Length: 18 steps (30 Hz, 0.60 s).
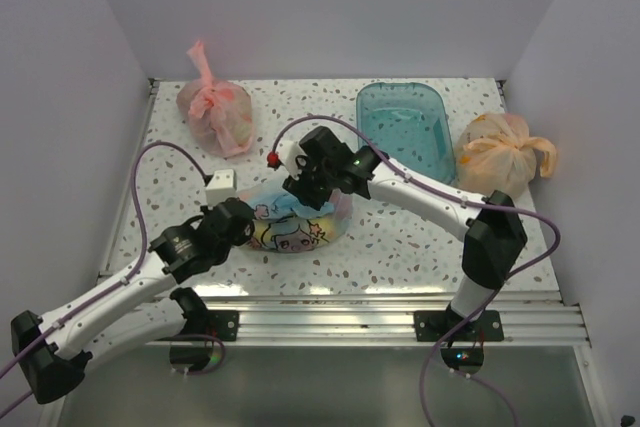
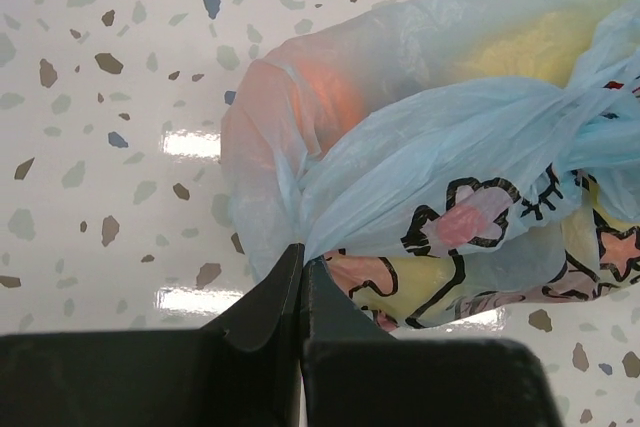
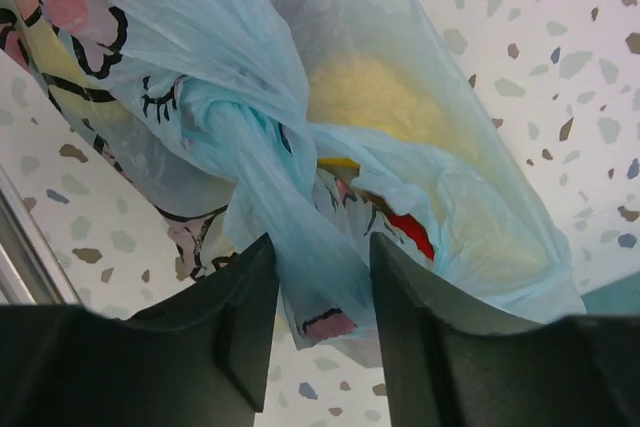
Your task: Untie the knot of the plastic bag and take out the fruit
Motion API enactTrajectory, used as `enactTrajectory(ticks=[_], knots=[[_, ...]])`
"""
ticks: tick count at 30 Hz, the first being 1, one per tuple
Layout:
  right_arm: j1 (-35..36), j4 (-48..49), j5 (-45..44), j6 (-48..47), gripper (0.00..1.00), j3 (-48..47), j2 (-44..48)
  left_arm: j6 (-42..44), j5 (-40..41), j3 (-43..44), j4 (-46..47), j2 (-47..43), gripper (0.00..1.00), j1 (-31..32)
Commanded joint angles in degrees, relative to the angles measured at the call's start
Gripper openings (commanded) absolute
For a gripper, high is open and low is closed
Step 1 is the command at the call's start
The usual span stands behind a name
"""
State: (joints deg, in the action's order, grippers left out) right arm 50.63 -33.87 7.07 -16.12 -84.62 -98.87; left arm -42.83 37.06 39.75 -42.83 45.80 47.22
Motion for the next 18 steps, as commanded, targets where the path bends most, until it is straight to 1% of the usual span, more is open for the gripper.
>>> enactTrajectory(ticks=[1, 3, 4, 6, 7, 8, 9, 11, 13, 14, 15, 16, 17, 18], knots=[[-0.09, -1.46, 0.05, -2.25, 0.41, -1.87, 1.39, 0.99, 0.56, 0.33, 3.1, -0.1, 0.0, -1.43], [-0.09, -0.94, -0.56, -1.9, 0.26, -0.56, 2.71, 1.17, 0.03, 0.07, 3.1, 0.43, 0.0, -3.09], [-0.01, -0.42, -1.7, -1.2, 0.15, 0.06, 4.63, 1.43, -0.4, -0.02, 2.93, 0.95, 0.0, -4.49], [-0.09, 1.52, -2.76, -0.58, 0.09, 1.91, 7.01, 1.43, -0.85, -0.37, 2.66, 1.39, 0.0, -6.08], [-0.09, 3.35, -4.77, 0.46, 0.07, 2.61, 9.55, 1.52, -1.37, -0.55, 2.75, 1.74, 0.0, -7.31], [-0.27, 4.41, -5.66, 1.17, 0.02, 4.44, 10.88, 1.43, -1.37, -0.63, 2.84, 2.01, 0.0, -7.84], [-0.44, 5.38, -6.45, 1.87, 0.0, 5.33, 12.11, 1.61, -1.55, -0.64, 3.1, 2.36, 0.0, -8.28], [-1.58, 8.88, -8.03, 4.86, 0.0, 8.48, 16.31, 1.61, -1.38, -0.46, 3.01, 3.15, 0.0, -9.78], [-4.03, 13.1, -7.51, 9.32, 0.0, 10.95, 19.49, 2.04, -1.99, -0.37, 3.36, 4.03, 0.0, -11.87], [-4.83, 14.6, -7.25, 10.92, 0.0, 13.49, 22.64, 2.4, -2.51, -0.28, 3.63, 4.38, 0.0, -12.76], [-5.8, 16.36, -5.68, 12.41, 0.0, 14.91, 23.97, 2.83, -2.95, -0.28, 3.89, 4.73, 0.0, -13.73], [-7.55, 18.2, -5.4, 15.73, 0.0, 16.31, 25.29, 3.27, -3.39, -0.28, 4.33, 5.26, 0.0, -15.65], [-8.35, 22.14, -5.49, 18.55, 0.0, 19.46, 28.09, 3.54, -4.53, -0.28, 4.68, 5.52, 0.0, -16.63], [-9.4, 28.18, -6.01, 24.32, 0.0, 24.36, 31.08, 4.24, -6.45, -0.02, 5.47, 6.05, 0.0, -18.64]])
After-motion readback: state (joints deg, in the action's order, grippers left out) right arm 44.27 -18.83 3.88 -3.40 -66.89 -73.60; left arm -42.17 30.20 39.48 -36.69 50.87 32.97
